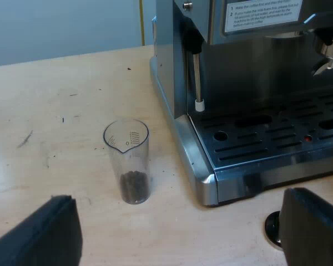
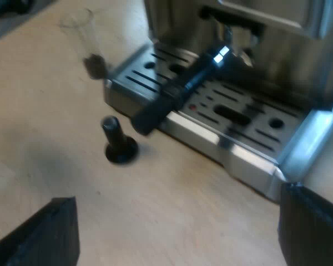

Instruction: Pour the beans into the coffee machine

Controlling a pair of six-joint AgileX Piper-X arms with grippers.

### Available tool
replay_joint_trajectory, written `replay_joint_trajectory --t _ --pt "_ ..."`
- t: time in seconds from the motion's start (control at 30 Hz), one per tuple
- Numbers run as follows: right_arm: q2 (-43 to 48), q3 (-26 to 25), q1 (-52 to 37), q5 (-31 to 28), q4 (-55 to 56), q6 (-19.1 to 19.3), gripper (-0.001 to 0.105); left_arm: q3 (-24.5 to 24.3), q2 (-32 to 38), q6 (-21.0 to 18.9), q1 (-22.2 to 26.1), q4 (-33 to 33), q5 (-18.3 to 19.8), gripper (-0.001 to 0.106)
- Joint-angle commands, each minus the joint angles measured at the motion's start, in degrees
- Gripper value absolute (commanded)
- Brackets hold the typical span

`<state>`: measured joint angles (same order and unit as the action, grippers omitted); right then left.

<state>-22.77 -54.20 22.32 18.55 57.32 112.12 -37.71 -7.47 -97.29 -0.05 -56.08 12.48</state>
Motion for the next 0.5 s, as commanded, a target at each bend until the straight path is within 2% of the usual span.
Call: replay_joint_trajectory --t 0.03,0.13,0.5 --pt "-2.7 -0.6 1.4 3.6 -5.7 0.9 0.078 -0.5 -0.1 0.1 -0.1 0.8 -0.4 0.084" --pt "-4.9 -0.6 3.3 5.0 -8.1 0.9 0.078 0.7 -0.1 1.3 -0.1 2.0 -1.2 0.084" --pt "-12.3 -0.6 12.7 5.8 -14.5 0.9 0.078 6.0 -0.1 1.2 -0.1 5.7 -1.2 0.084"
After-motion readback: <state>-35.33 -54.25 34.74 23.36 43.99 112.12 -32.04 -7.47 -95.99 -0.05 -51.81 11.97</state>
